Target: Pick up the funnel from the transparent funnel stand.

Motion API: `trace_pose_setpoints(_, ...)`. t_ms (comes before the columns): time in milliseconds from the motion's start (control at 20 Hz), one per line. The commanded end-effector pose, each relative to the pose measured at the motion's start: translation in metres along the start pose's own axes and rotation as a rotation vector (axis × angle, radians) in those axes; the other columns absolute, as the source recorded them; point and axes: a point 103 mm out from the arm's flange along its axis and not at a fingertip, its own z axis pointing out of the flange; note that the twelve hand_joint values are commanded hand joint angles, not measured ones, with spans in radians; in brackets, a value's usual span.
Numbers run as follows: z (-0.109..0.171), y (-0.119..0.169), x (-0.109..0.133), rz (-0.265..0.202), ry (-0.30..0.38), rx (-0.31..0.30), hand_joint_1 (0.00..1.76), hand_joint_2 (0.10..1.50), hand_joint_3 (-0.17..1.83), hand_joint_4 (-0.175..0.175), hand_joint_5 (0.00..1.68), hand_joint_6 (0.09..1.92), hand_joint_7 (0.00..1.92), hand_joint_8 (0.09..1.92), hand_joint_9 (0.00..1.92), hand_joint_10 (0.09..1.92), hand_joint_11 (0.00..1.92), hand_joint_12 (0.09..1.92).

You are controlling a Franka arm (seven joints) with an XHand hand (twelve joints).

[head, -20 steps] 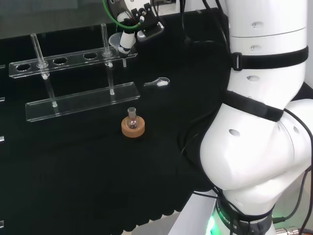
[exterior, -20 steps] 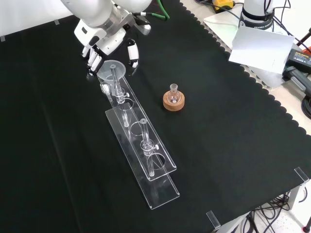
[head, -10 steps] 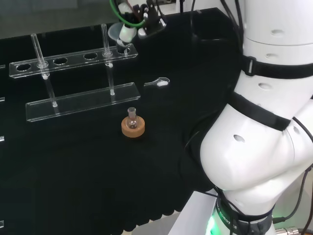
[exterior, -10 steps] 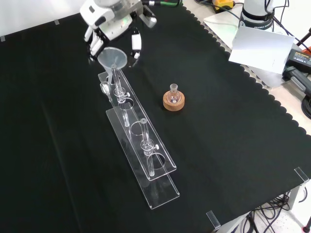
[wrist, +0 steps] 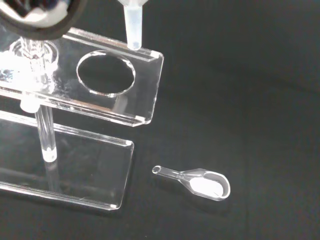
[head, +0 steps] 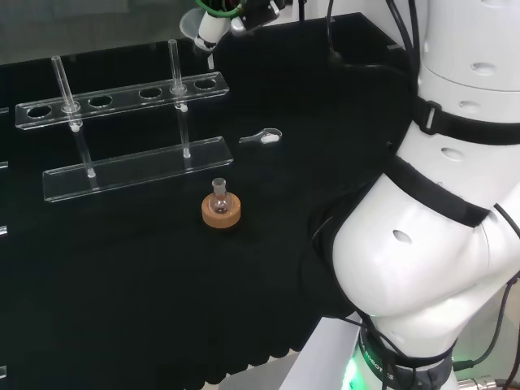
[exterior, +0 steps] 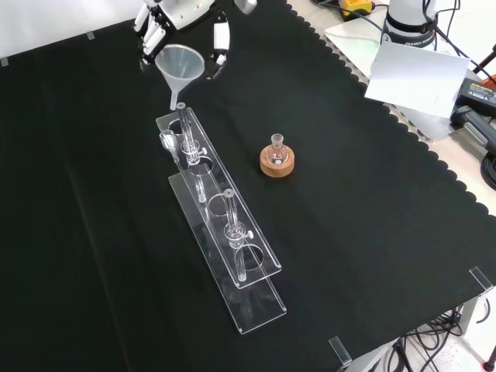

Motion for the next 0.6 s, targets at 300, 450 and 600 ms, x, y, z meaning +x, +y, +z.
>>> trace_pose_setpoints(300,-0.023,-0.077,-0.001,0.048,0.007,-0.025,0.75,0.71,0.65,-0.035,0.6,0.73,0.77,0.68,0.98,0.47,0.56,1.27)
trace_pose_setpoints(450,-0.02,-0.095,0.002,0.057,0.012,-0.027,0.75,0.71,0.65,-0.036,0.6,0.73,0.77,0.68,0.98,0.47,0.56,1.26)
trace_pose_setpoints(600,-0.018,-0.104,0.004,0.047,0.009,-0.006,0.75,0.71,0.65,-0.036,0.61,0.73,0.77,0.68,0.98,0.47,0.56,1.26)
